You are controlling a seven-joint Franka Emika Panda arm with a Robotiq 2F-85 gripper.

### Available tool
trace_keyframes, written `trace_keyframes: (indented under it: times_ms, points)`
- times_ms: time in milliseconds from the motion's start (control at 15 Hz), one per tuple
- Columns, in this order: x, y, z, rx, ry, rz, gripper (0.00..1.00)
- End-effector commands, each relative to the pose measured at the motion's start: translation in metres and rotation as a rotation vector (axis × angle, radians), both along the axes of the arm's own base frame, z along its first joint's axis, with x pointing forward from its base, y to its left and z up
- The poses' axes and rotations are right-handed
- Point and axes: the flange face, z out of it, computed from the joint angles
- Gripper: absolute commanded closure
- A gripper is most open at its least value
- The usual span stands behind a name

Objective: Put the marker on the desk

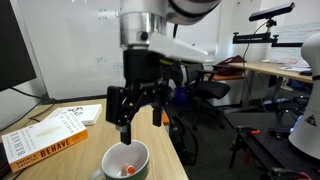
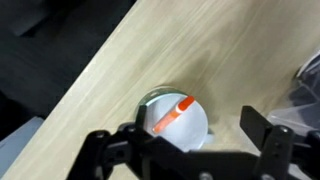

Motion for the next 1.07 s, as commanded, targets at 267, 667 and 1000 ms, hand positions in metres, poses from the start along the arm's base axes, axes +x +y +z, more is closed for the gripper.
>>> trace_keyframes:
  times_ms: [267, 667, 1000]
  points:
    - [0.053, -0.008, -0.045, -0.049, 0.129, -0.282, 0.00]
    - [0.054, -0.024, -0.079, -0.015, 0.291, -0.355, 0.09]
    - [0.056, -0.033, -0.099, 0.032, 0.346, -0.388, 0.20]
